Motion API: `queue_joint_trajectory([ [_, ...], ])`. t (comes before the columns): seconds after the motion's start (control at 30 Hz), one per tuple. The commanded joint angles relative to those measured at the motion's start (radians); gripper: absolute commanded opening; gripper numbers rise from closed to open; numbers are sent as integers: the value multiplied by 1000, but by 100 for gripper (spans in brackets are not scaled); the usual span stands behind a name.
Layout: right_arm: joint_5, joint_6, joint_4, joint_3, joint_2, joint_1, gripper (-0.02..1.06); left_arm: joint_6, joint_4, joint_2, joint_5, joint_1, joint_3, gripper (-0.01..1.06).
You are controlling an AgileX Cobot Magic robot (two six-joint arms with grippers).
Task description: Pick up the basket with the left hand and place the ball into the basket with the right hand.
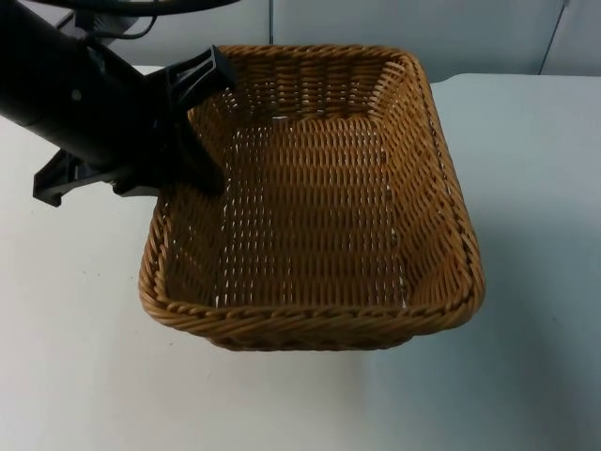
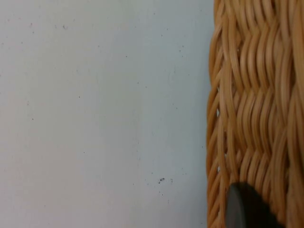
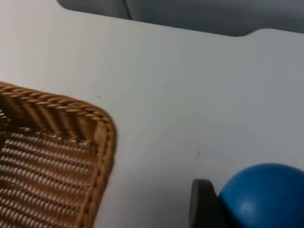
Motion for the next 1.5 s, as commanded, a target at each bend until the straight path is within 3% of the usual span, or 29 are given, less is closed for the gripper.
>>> queue_joint_trajectory([
  [0.0, -2, -13, 10, -9, -12, 66, 0, -3, -28, -15, 1, -3, 1, 0],
  [0.4, -87, -7, 4, -7, 33, 397, 0, -3, -30, -15, 1, -3, 1, 0],
  [0.57, -87, -7, 4, -7, 114, 452, 0, -3, -34, -15, 1, -3, 1, 0],
  [0.97, -142, -9, 7, -7, 330, 476, 0, -3, -34, -15, 1, -3, 1, 0],
  [1.47, -206, -5, 0, -7, 464, 476, 0, -3, -34, -15, 1, -3, 1, 0],
])
